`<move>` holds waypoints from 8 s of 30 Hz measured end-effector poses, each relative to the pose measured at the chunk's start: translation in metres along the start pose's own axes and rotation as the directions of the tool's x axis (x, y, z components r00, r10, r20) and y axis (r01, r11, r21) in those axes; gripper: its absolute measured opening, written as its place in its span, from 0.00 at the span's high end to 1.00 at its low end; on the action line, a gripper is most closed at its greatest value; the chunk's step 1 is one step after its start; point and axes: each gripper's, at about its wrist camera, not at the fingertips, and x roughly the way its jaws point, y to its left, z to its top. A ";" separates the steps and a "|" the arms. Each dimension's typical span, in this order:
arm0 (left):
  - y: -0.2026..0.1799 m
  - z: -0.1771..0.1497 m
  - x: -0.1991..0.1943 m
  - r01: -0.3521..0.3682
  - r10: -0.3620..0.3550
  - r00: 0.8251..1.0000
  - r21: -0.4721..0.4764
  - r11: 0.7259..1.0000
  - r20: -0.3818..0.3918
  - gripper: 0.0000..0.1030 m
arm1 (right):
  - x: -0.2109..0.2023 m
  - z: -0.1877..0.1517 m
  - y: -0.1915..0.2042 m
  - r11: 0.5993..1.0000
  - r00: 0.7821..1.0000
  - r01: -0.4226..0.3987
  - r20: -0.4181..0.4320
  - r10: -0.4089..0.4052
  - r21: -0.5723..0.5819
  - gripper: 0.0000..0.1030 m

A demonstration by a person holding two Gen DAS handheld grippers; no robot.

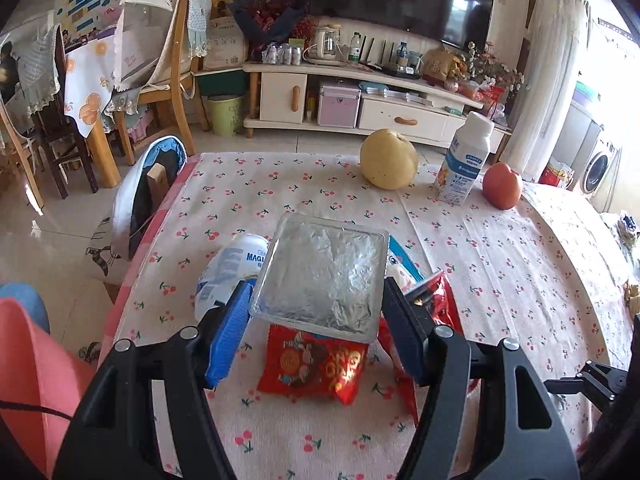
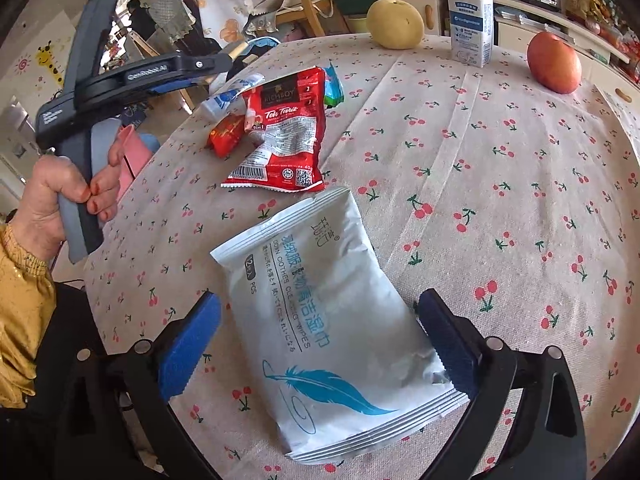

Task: Collect trash
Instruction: 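Close left tool on the foil tray while right tool closes on the wipes packet, then carry the foil tray in left tool and wipes packet in right tool to the bucket, then open left tool to drop the foil tray while right tool drops the wipes packet in the bucket, then move both tools back over the table toward the remaining wrappers, then close left tool on the white bottle while right tool closes on the red Richboy packet, then carry the white bottle in left tool and Richboy packet in right tool to the bucket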

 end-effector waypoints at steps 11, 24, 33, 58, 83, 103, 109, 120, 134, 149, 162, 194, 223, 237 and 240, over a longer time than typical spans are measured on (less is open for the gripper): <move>0.008 -0.043 -0.066 0.017 -0.009 0.998 -0.128 0.992 0.063 0.35 | 0.015 -0.013 0.027 0.968 0.987 0.159 -0.001 -0.163 -0.195 0.04; 0.026 -0.061 -0.089 0.042 -0.023 0.991 -0.145 0.989 0.133 0.35 | 0.008 -0.017 0.020 0.971 0.976 0.206 0.103 -0.193 -0.125 0.22; 0.051 -0.064 -0.096 -0.003 0.038 0.984 -0.202 0.979 0.172 0.35 | 0.005 -0.022 0.025 0.960 0.954 0.274 0.138 -0.265 -0.055 0.25; 0.158 -0.065 -0.145 -0.234 0.384 0.904 -0.531 0.815 0.190 0.35 | -0.025 0.079 0.190 0.995 0.953 -0.085 0.288 0.097 -0.054 0.26; 0.293 -0.110 -0.154 -0.298 0.485 0.874 -0.831 0.469 -0.040 0.34 | 0.125 0.205 0.342 0.902 0.893 -0.422 0.132 0.431 -0.094 0.22; 0.260 -0.088 -0.154 -0.360 0.580 0.814 -0.741 0.567 0.048 0.15 | 0.073 0.156 0.252 0.988 0.943 -0.142 0.296 0.154 -0.064 0.11; 0.228 -0.069 -0.149 -0.350 0.549 0.825 -0.643 0.681 0.132 0.10 | 0.045 0.123 0.210 1.000 0.945 -0.013 0.326 0.021 -0.028 0.08; 0.145 -0.047 -0.123 -0.269 0.371 0.901 -0.380 0.885 0.226 0.06 | 0.002 0.066 0.130 0.993 0.940 0.105 0.322 -0.117 0.055 0.07; 0.067 -0.034 -0.059 -0.135 0.161 0.975 -0.167 0.977 0.155 0.06 | -0.004 0.046 0.055 0.984 0.936 0.134 0.310 -0.165 0.119 0.07; 0.059 -0.009 0.045 -0.141 0.139 0.990 -0.096 0.985 -0.028 0.06 | 0.046 0.085 0.040 0.998 0.975 0.049 0.217 -0.055 0.030 0.07; 0.066 -0.004 0.081 -0.153 0.145 0.985 -0.096 0.984 -0.090 0.31 | 0.065 0.092 0.036 0.999 0.983 0.017 0.184 -0.022 0.031 0.23; 0.058 -0.014 0.007 -0.069 0.084 0.995 -0.220 0.973 0.059 0.41 | 0.049 0.074 0.030 0.996 0.972 0.073 0.219 -0.083 0.050 0.56; 0.085 -0.035 -0.072 -0.166 0.216 0.964 -0.286 0.944 0.153 0.41 | 0.008 0.068 0.046 0.990 0.951 -0.012 0.308 -0.031 0.137 0.60; 0.129 -0.034 -0.102 -0.270 0.367 0.916 -0.427 0.863 0.161 0.41 | 0.004 0.090 0.116 0.992 0.943 -0.094 0.328 0.063 0.080 0.60; 0.144 -0.035 -0.110 -0.283 0.392 0.907 -0.465 0.839 0.154 0.41 | 0.008 0.100 0.140 0.990 0.938 -0.133 0.328 0.108 0.054 0.60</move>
